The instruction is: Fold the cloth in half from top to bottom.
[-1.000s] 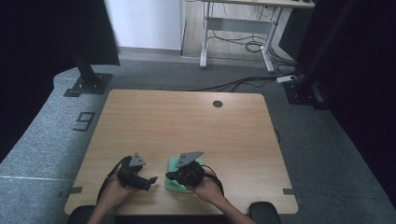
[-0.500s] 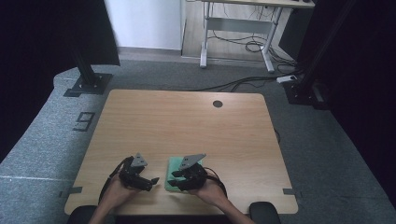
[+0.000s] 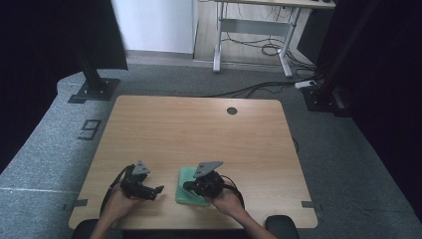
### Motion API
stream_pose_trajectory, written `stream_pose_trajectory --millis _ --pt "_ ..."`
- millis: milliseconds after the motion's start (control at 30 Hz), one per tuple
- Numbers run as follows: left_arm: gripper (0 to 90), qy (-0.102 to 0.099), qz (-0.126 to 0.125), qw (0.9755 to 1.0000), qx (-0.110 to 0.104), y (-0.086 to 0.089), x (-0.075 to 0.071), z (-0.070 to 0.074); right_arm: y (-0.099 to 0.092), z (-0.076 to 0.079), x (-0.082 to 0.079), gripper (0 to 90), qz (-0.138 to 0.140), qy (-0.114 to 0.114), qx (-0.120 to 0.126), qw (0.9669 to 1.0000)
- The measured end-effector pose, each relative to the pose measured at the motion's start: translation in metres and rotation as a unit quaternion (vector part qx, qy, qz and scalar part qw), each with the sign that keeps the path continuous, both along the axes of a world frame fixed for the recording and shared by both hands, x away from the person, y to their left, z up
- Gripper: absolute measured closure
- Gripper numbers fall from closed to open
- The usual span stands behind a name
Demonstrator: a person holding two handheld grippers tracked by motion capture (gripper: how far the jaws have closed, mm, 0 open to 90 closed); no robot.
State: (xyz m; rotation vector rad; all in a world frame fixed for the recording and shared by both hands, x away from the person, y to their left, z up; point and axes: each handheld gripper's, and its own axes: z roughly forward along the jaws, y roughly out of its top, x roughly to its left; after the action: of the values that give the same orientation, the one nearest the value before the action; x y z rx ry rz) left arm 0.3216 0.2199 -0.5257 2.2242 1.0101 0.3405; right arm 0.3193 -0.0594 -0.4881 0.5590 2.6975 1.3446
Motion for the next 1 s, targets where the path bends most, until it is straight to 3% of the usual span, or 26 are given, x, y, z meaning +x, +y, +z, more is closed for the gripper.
stream_pose_trajectory --millis 133,400,500,533,567,600,633,667,733,900,1000 --pt "3.3 0.001 0.003 1.0 0.001 0.002 0.001 0.0 0.003 0.006 0.001 89.1 0.005 0.002 0.005 1.0" --pt "3.3 -0.001 0.004 1.0 0.001 0.002 0.001 0.0 0.018 -0.028 0.0 88.5 0.022 0.047 -0.01 0.9986" --pt "3.3 -0.001 0.001 1.0 0.0 0.0 0.001 0.0 0.016 -0.031 0.0 87.9 0.022 0.052 -0.008 0.9984" --pt "3.2 -0.001 0.001 1.0 -0.001 -0.001 0.001 0.0 0.013 -0.027 0.001 79.9 0.021 0.052 0.002 0.9984" --pt "3.2 -0.001 -0.001 1.0 -0.004 -0.002 0.002 0.001 0.013 -0.027 0.001 79.9 0.021 0.052 0.002 0.9984" --pt "2.8 -0.002 -0.002 1.0 -0.006 -0.003 0.002 0.002 0.006 -0.019 0.002 69.5 0.016 0.047 0.013 0.9987" --pt "2.8 -0.003 -0.004 1.0 -0.008 -0.004 0.002 0.003 0.006 -0.019 0.002 69.5 0.016 0.047 0.013 0.9987" --pt "2.5 -0.006 -0.006 0.9999 -0.01 -0.007 0.003 0.005 -0.002 -0.013 0.004 58.8 0.006 0.043 0.022 0.9988" --pt "2.3 -0.009 -0.011 0.9998 -0.014 -0.011 0.003 0.008 -0.006 -0.011 0.005 56.0 0.002 0.043 0.024 0.9988" --pt "1.6 -0.019 -0.027 0.9991 -0.024 -0.025 0.004 0.018 -0.033 -0.01 0.007 40.0 -0.047 0.038 0.021 0.9979" --pt "1.4 -0.022 -0.039 0.9985 -0.03 -0.035 0.003 0.02 -0.046 -0.014 0.005 34.7 -0.078 0.034 0.016 0.9962"
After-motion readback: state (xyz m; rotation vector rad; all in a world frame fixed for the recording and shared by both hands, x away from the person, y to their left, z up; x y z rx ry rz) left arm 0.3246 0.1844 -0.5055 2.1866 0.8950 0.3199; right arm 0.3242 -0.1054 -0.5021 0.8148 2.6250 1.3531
